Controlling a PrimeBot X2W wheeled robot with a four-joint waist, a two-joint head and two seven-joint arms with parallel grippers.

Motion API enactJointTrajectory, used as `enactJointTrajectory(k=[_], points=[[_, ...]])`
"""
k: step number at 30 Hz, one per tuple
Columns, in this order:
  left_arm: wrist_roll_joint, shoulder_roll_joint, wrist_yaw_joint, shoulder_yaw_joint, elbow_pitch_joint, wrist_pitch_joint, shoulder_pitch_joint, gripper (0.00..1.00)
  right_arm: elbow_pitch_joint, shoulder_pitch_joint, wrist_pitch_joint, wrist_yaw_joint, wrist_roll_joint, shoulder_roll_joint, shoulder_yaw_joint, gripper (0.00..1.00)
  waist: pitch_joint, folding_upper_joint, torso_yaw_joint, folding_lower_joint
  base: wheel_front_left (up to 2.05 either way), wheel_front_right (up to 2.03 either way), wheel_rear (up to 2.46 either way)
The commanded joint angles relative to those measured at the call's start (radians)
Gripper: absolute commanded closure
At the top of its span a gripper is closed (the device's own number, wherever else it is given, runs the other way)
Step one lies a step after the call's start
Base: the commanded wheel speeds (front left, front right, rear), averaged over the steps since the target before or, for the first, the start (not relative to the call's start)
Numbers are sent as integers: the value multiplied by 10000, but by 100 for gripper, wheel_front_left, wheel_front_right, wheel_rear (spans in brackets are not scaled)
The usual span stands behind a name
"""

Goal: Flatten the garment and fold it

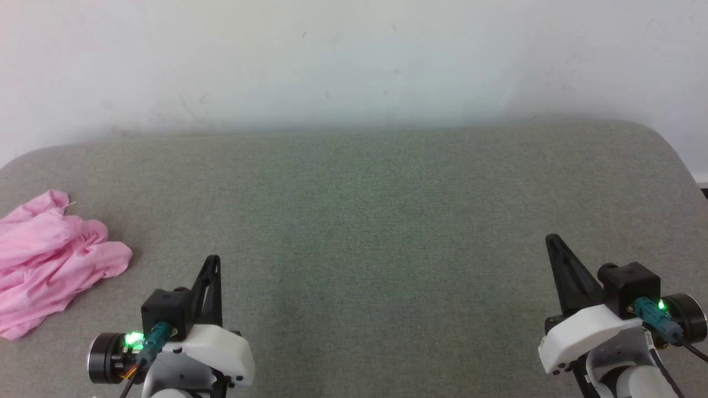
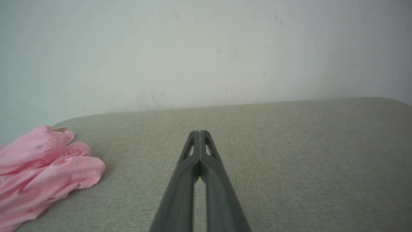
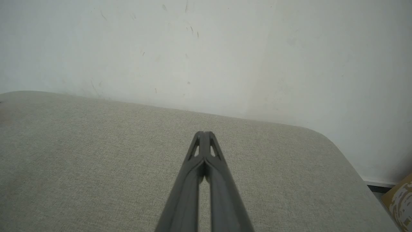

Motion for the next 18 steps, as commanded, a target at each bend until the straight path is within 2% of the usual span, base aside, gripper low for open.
enactJointTrajectory(k=[1, 2, 3, 18], points=[[66, -51, -80, 39, 18, -1, -121, 100, -70, 112, 5, -9, -76, 40, -9, 100, 0, -1, 0, 0, 0, 0, 0], [66, -51, -80, 39, 18, -1, -121, 100, -70, 112, 5, -9, -76, 40, -9, 100, 0, -1, 0, 0, 0, 0, 0], [0, 0, 2, 0, 0, -5, 0, 0, 0, 1, -5, 0, 2, 0, -4, 0, 0, -1, 0, 0, 0, 0, 0], [-8, 3, 317, -167, -103, -285, -46, 0, -230, 36, -285, -1, 333, -1, -176, 0, 70, -1, 80, 0, 0, 0, 0]])
